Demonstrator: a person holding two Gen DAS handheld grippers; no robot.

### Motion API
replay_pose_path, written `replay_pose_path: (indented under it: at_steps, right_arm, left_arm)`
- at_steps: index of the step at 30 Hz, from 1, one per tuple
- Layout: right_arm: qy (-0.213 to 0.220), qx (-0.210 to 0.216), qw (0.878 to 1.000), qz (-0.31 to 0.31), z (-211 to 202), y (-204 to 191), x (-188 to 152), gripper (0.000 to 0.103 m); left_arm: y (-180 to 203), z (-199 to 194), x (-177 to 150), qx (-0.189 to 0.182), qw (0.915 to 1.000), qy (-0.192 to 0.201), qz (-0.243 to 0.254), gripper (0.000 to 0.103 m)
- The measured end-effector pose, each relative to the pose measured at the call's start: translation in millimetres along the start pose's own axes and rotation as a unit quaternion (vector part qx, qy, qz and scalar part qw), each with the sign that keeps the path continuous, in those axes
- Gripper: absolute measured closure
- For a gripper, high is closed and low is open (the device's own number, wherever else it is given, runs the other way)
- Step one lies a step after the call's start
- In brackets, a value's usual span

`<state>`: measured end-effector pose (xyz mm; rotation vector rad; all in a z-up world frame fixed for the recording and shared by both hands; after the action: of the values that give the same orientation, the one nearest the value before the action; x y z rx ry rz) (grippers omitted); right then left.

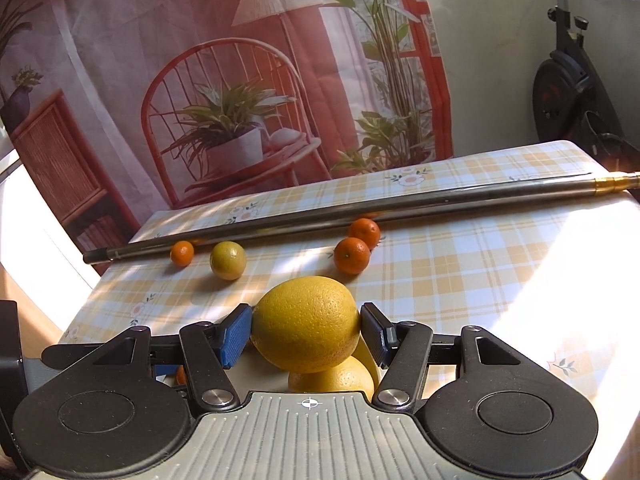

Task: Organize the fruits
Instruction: 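Lower the tangerine onto the plate and open the left gripper while the right holds the lemon, then lower the yellow lemon onto the plate and open the right gripper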

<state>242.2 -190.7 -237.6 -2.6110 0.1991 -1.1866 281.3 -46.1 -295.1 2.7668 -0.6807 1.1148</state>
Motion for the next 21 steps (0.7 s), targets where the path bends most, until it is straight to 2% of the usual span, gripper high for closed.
replay_pose_path:
  at_steps: [10,15,21]
  right_arm:
    - [-0.005,0.002,1.000,-0.004,3,-3,-2,0.048]
    - [-0.010,0.004,1.000,-0.015,4,-8,-5,0.048]
    - [-0.021,0.011,0.999,-0.039,9,-22,-5,0.048]
  left_arm:
    - [-3,-5,3,0.000,0.9998,0.016,-0.015,0.060]
    - [-9,-18,7,0.001,0.9982,0.042,-0.041,0.054]
    - [-29,-38,14,0.015,0.9925,0.075,-0.095,0.045]
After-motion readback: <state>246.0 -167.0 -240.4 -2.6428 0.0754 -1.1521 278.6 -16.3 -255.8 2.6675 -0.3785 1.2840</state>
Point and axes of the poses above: each gripper's, at about its wrist camera, not at the fingertips, and z roughly the way its jaws point, y to its right, x to its top, the point moved 9 cm from there along z, roughly the way its jaws point, and after that the axes turned 1 degree about -x, right-handed, at the moved point
